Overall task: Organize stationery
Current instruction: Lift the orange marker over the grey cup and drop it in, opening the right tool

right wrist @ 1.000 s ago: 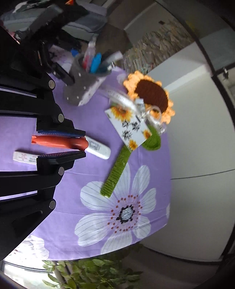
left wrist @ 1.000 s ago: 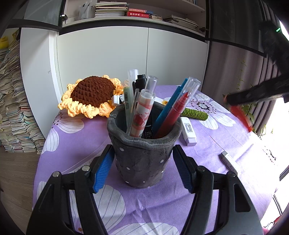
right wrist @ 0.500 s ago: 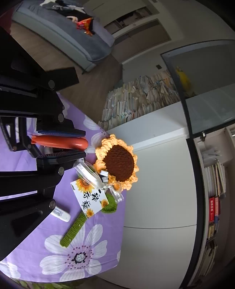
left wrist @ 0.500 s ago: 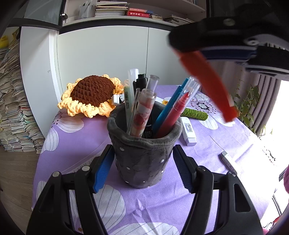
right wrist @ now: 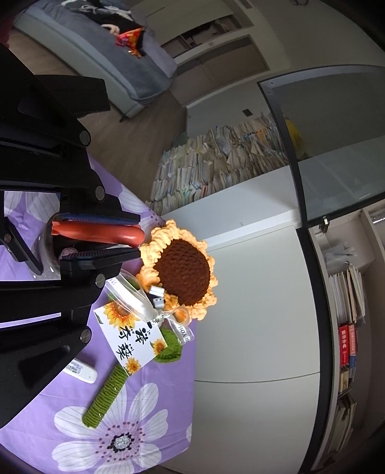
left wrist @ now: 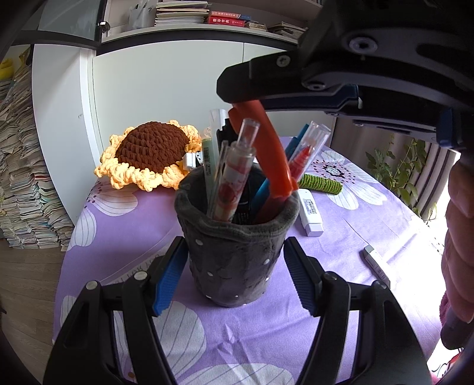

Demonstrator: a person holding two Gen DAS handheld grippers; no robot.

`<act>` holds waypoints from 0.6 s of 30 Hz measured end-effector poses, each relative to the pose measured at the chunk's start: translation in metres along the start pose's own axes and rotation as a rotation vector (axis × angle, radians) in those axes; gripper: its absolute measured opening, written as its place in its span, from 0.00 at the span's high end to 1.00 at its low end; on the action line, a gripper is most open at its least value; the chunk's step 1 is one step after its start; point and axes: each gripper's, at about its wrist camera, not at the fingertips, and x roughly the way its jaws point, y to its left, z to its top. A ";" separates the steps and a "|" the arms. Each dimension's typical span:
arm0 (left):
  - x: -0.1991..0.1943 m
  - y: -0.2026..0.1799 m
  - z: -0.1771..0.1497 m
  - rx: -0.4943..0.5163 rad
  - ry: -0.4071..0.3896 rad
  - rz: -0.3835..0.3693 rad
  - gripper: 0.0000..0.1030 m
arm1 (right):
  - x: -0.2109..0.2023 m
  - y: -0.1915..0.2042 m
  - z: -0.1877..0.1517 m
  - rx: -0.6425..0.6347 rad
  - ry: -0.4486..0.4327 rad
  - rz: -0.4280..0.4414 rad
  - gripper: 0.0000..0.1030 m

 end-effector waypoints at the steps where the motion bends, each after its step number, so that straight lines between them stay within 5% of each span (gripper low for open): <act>1: 0.000 0.000 0.000 0.000 0.000 -0.001 0.35 | 0.000 0.000 0.000 -0.002 -0.006 0.003 0.84; 18: 0.001 0.000 0.000 -0.003 0.002 -0.004 0.35 | -0.007 -0.008 -0.002 0.003 0.005 0.013 0.84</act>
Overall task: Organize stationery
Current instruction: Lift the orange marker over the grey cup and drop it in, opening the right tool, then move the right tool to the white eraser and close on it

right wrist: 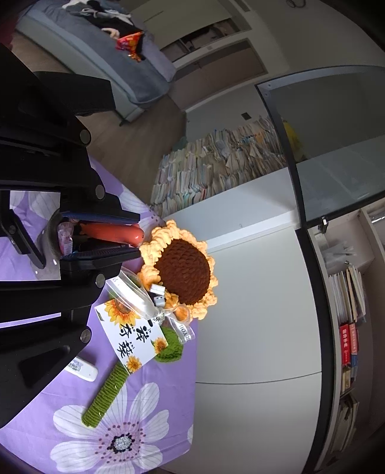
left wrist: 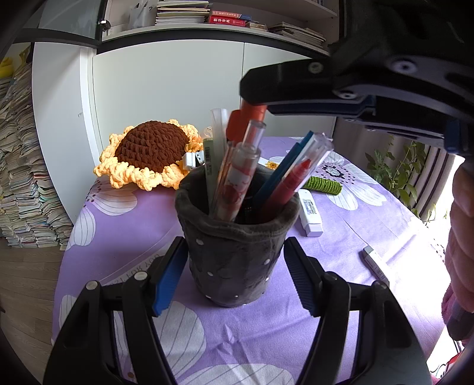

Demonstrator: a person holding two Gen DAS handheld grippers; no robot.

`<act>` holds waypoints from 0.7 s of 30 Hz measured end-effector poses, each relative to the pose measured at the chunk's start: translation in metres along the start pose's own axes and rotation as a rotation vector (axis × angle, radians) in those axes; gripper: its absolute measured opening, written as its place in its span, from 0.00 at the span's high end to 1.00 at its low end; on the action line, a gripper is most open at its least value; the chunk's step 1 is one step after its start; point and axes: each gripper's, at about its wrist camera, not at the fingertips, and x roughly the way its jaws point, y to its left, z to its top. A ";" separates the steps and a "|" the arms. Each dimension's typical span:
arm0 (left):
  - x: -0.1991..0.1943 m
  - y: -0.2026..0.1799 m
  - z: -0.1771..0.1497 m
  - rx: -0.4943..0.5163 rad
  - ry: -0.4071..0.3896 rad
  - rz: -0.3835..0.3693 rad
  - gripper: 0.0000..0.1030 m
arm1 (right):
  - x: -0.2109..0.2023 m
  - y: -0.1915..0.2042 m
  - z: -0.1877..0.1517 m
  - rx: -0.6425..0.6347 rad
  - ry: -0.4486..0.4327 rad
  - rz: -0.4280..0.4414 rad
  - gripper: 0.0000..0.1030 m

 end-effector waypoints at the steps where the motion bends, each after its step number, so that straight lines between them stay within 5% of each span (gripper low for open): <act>1: 0.000 0.000 0.000 0.000 0.000 0.000 0.35 | -0.002 0.000 -0.001 0.000 0.004 -0.002 0.84; 13: 0.001 0.001 0.001 -0.005 0.006 -0.005 0.35 | -0.006 0.003 -0.008 -0.011 0.102 -0.007 0.83; 17: 0.001 0.000 0.000 -0.005 0.006 -0.004 0.35 | -0.021 0.000 -0.007 -0.004 0.091 -0.015 0.72; 21: 0.001 0.000 0.000 -0.003 0.006 -0.003 0.35 | -0.044 -0.013 -0.009 -0.006 0.106 -0.137 0.59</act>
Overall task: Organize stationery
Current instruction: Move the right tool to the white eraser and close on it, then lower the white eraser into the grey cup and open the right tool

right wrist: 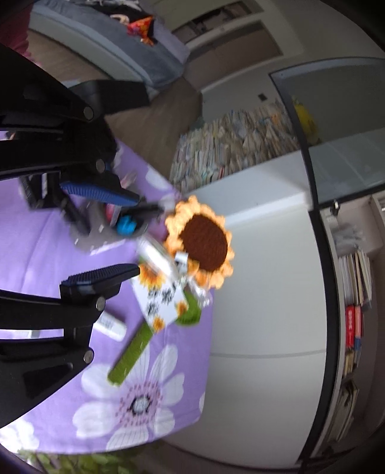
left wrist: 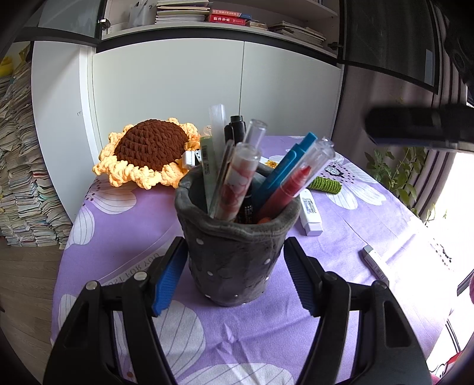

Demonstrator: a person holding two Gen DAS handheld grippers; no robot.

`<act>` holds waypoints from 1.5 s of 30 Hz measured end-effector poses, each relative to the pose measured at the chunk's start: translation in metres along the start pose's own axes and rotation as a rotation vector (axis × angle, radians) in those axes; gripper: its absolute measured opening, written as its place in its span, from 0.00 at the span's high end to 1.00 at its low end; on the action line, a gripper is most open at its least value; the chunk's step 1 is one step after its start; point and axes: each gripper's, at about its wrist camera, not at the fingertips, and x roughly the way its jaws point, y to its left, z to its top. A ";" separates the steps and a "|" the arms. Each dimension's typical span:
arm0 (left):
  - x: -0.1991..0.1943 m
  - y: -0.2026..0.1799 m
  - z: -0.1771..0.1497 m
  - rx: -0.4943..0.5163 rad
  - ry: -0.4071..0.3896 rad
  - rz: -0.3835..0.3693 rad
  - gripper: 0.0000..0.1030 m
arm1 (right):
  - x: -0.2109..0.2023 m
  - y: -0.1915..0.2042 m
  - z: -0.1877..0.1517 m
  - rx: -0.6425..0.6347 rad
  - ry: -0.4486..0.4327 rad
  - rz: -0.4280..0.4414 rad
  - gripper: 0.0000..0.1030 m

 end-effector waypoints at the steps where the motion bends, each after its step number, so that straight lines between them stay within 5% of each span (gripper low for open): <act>1: 0.000 0.000 0.000 0.000 0.000 0.000 0.35 | -0.004 -0.007 -0.003 -0.001 0.025 -0.034 0.59; 6: 0.000 0.000 0.000 0.002 0.000 0.002 0.35 | -0.001 -0.046 -0.030 0.047 0.264 -0.246 0.59; 9: 0.000 0.000 0.000 0.001 0.000 0.001 0.35 | 0.016 -0.073 -0.055 0.138 0.422 -0.281 0.59; 22: 0.000 0.000 -0.001 0.002 0.000 0.002 0.35 | 0.057 -0.082 -0.068 0.183 0.530 -0.273 0.60; 24: 0.000 0.000 -0.001 0.002 -0.001 0.002 0.35 | 0.061 -0.080 -0.069 0.165 0.539 -0.285 0.80; 31: -0.007 0.001 0.000 -0.004 -0.040 -0.002 0.35 | 0.044 -0.061 -0.062 0.109 0.464 -0.300 0.83; 40: -0.009 -0.001 0.001 0.008 -0.057 -0.009 0.38 | -0.026 -0.005 -0.002 0.061 0.145 -0.108 0.83; 45: -0.009 -0.002 0.001 0.016 -0.057 -0.012 0.38 | -0.033 0.024 0.025 0.008 0.046 -0.011 0.83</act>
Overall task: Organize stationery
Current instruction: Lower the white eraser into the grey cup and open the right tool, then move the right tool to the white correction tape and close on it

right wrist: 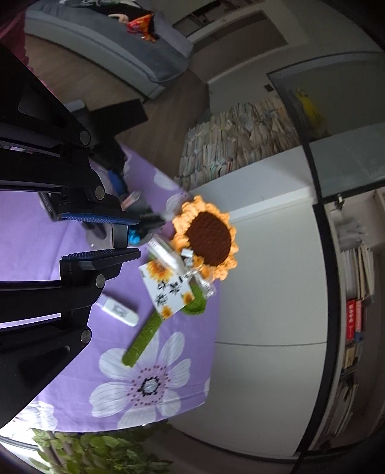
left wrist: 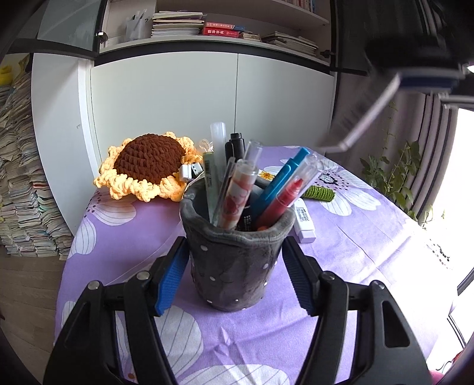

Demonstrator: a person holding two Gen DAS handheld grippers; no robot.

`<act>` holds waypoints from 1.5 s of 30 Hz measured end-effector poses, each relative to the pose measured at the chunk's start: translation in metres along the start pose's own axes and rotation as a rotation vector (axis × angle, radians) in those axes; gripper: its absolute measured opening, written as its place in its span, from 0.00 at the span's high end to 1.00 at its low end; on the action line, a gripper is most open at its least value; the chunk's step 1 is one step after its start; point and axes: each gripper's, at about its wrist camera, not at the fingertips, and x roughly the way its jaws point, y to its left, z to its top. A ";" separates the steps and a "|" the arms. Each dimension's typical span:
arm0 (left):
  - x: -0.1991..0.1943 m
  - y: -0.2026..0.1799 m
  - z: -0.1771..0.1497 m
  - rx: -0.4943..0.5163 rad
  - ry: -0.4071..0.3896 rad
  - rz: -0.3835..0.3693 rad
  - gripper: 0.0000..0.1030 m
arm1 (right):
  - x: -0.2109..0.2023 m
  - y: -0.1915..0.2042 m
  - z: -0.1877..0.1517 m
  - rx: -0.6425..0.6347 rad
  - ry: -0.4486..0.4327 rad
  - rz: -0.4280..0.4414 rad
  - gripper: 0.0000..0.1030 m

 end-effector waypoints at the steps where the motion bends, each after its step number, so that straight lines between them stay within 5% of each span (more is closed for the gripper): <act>1: 0.000 0.001 0.000 -0.005 0.002 -0.003 0.38 | 0.000 0.006 0.003 -0.016 -0.016 0.018 0.83; 21: 0.001 0.001 0.000 -0.011 0.005 -0.006 0.38 | 0.070 0.015 -0.003 -0.111 0.094 0.058 0.83; 28: 0.002 0.001 0.000 -0.011 0.005 -0.006 0.37 | 0.050 -0.009 -0.001 0.009 0.014 0.103 0.83; 32: 0.001 0.002 -0.001 -0.011 0.005 -0.006 0.37 | 0.042 -0.037 -0.001 0.089 0.013 -0.033 0.58; 36: 0.001 0.002 -0.001 -0.009 0.006 -0.003 0.37 | 0.072 -0.082 -0.014 0.209 0.156 -0.177 0.58; 40: 0.002 0.002 -0.001 -0.005 0.013 0.001 0.36 | 0.106 -0.123 -0.029 0.365 0.277 -0.165 0.58; 45: 0.002 0.002 -0.001 -0.008 0.016 0.000 0.36 | 0.129 -0.130 -0.025 0.371 0.304 -0.177 0.58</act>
